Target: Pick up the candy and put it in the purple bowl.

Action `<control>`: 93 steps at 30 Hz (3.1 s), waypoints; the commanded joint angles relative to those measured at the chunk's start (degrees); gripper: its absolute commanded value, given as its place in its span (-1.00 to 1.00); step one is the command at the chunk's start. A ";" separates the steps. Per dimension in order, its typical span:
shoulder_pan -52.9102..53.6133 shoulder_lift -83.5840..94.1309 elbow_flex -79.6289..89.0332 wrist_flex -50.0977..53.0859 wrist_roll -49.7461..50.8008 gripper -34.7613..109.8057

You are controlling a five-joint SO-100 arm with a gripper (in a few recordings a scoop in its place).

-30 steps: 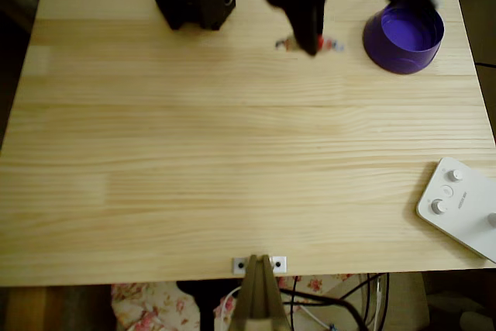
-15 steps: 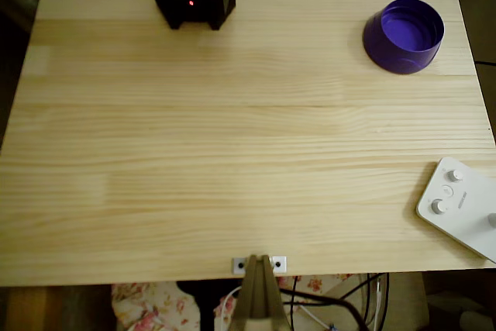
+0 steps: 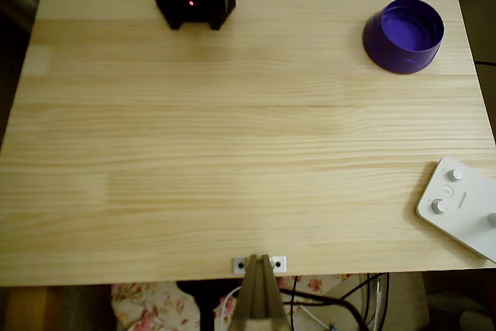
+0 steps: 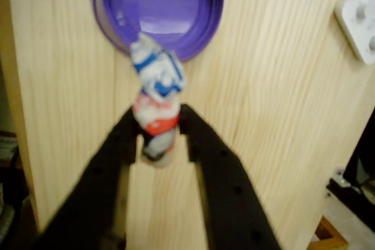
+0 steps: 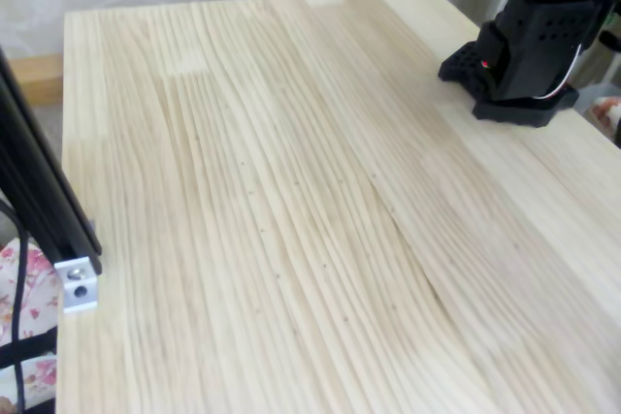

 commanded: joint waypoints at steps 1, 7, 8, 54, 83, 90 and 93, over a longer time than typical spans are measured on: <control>-0.70 -2.37 -10.72 -1.41 -0.26 -0.53; 0.18 -11.51 -15.82 -3.08 -0.35 -0.53; 0.62 -12.66 -16.17 -3.69 -0.70 -0.53; 5.71 -14.85 -11.07 -3.69 -1.23 -0.51; 63.46 29.79 25.75 0.18 -5.98 -0.53; 85.34 34.01 32.87 -5.71 -1.67 -0.53; 91.14 35.16 37.79 -7.12 0.26 -0.53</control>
